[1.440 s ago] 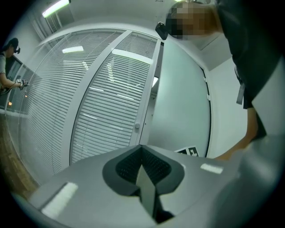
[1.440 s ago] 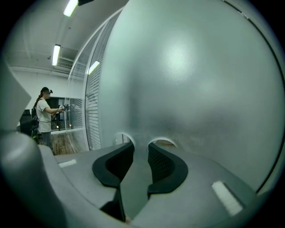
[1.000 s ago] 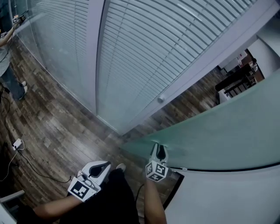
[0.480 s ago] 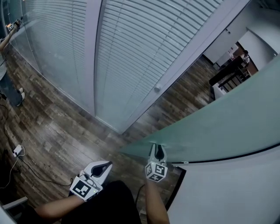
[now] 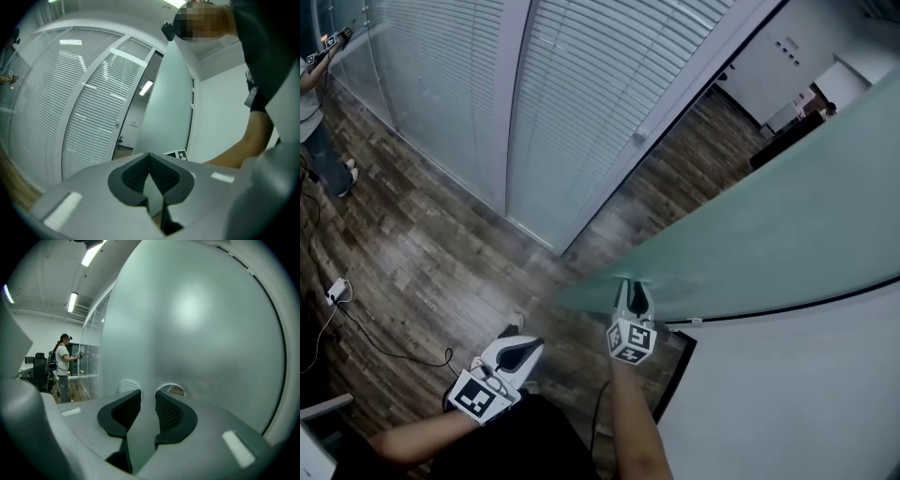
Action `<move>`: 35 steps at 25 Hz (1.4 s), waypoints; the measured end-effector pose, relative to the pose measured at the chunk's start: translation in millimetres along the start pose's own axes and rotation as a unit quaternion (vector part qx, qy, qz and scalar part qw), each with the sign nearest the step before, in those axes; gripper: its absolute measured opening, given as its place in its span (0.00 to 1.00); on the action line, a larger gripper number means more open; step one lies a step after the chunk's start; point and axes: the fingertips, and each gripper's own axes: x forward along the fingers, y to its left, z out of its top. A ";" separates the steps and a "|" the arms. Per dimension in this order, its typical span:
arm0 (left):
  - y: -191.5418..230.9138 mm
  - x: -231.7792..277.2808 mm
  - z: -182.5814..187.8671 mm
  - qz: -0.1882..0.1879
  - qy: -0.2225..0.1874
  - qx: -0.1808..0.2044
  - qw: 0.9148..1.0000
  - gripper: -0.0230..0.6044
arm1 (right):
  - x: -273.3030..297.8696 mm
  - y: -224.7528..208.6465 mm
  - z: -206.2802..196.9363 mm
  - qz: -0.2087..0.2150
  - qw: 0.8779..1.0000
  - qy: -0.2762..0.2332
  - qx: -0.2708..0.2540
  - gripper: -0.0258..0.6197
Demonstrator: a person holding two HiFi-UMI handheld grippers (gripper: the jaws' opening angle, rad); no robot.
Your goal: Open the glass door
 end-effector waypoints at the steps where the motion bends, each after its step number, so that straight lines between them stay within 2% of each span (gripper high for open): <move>1: -5.7 -2.7 -3.0 -0.006 0.001 0.002 1.000 0.04 | -3.4 3.2 -2.3 0.001 1.000 -0.002 -0.001 0.20; 5: -29.1 -5.4 -18.2 -0.025 0.002 -0.005 1.000 0.04 | -24.2 10.8 -14.0 -0.001 1.000 -0.006 0.003 0.20; 11: -64.3 -4.5 -14.2 -0.060 -0.006 0.023 0.998 0.04 | -57.4 19.7 -27.1 0.013 1.000 -0.008 0.000 0.20; 16: -79.9 0.0 -14.3 -0.073 -0.009 0.032 0.997 0.04 | -81.5 19.7 -35.4 0.017 1.000 -0.006 0.003 0.20; 24: -99.9 11.5 -23.6 -0.091 0.012 0.053 0.994 0.04 | -122.5 21.8 -49.6 0.026 1.000 -0.001 0.009 0.20; 35: -122.3 42.1 -16.6 -0.101 -0.008 0.066 0.993 0.04 | -167.6 22.2 -65.9 0.034 0.999 -0.005 0.014 0.20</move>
